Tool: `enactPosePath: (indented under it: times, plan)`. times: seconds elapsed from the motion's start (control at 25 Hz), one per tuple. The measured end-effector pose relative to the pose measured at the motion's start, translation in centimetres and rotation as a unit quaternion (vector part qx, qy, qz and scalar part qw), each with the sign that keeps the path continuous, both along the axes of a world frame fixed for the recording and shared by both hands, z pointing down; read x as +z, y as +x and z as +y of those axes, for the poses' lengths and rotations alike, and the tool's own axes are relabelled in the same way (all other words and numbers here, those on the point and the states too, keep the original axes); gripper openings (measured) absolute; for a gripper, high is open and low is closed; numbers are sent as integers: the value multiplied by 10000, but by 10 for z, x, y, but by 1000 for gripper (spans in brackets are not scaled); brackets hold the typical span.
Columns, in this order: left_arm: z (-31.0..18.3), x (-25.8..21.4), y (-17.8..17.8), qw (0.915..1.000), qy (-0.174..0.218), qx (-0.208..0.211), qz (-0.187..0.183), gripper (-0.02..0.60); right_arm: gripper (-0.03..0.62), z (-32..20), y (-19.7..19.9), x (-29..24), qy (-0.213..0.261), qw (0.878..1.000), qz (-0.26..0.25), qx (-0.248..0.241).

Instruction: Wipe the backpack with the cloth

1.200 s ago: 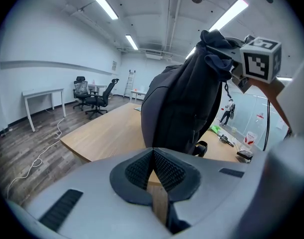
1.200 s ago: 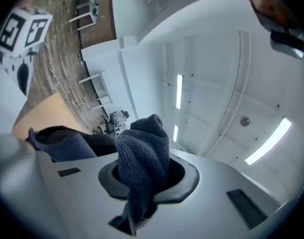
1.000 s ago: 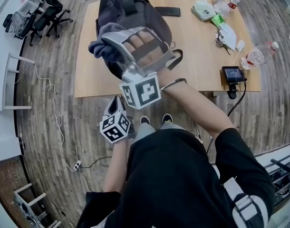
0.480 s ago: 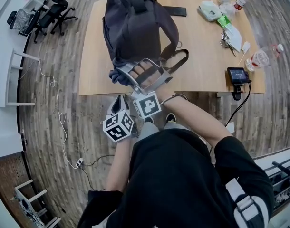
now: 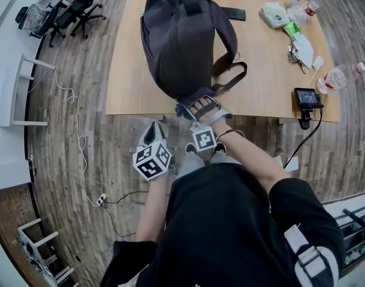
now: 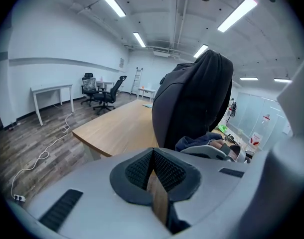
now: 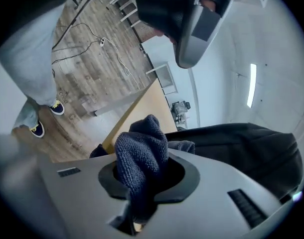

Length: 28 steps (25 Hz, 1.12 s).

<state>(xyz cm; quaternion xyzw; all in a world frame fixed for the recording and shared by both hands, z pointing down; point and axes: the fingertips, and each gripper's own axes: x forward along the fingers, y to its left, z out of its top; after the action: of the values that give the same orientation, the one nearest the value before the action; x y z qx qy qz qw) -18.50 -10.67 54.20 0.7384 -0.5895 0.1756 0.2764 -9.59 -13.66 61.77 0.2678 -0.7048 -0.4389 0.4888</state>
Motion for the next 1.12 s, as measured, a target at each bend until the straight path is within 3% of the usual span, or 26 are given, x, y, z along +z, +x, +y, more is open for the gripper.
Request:
enactPosePath:
  times: [0.24,0.48,0.6,0.88,1.12]
  plan:
    - [-4,-6,0,10000,80,36,-4,14,69,-5,8,-26,414,9991,41,-120]
    - [-7,-5,-1,10000,73,56,-7,15,69,-32,18,-127,1375,9879,-716,49]
    - [-8,-2,4,10000,48,82,20,14,69,-33,19,-134,1303,9865,-978,175]
    - [-8,-1,7,9999,30,115,8,15,67,-21,12,-54,697,9943,-809,83]
    - [-5,-2,-3,10000,14,52,-59,14,67,-16,9,-39,651,9942,-844,144]
